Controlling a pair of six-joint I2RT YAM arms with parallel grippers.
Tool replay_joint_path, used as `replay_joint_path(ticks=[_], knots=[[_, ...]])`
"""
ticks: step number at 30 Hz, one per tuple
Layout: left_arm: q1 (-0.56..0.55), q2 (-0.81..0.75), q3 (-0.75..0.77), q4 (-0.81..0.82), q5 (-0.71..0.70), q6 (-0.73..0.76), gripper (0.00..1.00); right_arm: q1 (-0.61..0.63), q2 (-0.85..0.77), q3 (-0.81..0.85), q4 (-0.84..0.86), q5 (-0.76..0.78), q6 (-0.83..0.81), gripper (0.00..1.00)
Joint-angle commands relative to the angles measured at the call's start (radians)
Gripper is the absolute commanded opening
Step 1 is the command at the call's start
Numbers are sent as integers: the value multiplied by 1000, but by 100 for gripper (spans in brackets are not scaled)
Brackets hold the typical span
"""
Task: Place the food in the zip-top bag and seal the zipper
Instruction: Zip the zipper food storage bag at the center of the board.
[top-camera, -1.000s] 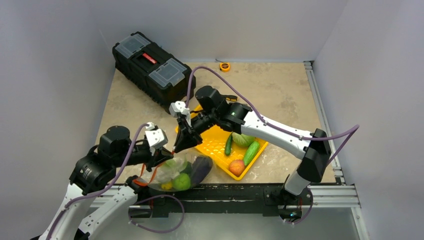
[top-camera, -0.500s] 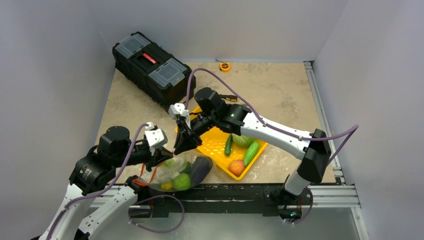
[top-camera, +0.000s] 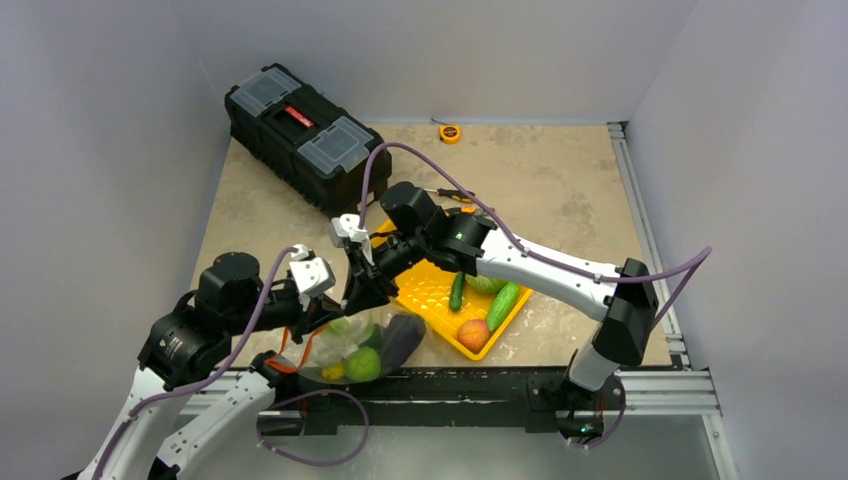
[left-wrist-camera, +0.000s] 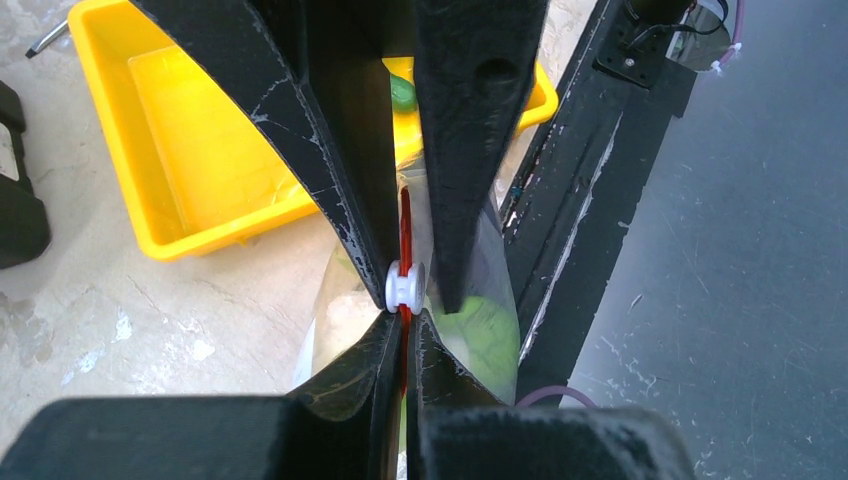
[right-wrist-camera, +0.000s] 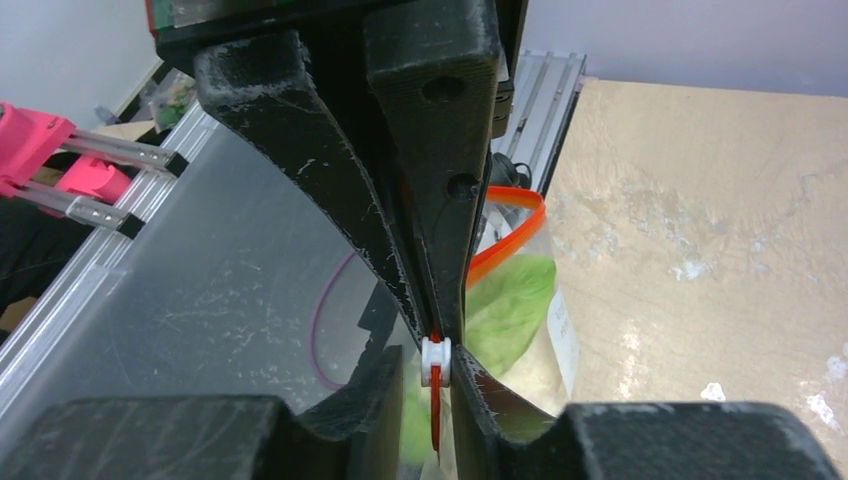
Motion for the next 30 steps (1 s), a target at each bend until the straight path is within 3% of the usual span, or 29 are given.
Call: replay_joint_path(ticks=[1, 5, 12, 19, 30], knots=[[3, 4, 29, 156, 4, 0, 0, 17, -5, 4, 38, -95, 22, 29], [3, -21, 8, 153, -5, -2, 0, -36, -57, -89, 97, -119, 60, 39], [2, -30, -4, 150, -4, 0, 0, -57, -78, -105, 37, -115, 37, 43], [3, -5, 11, 136, 19, 7, 0, -57, -30, 33, -152, -16, -69, 39], [3, 6, 17, 127, 26, 12, 0, -57, 10, 154, -261, 74, -130, 14]])
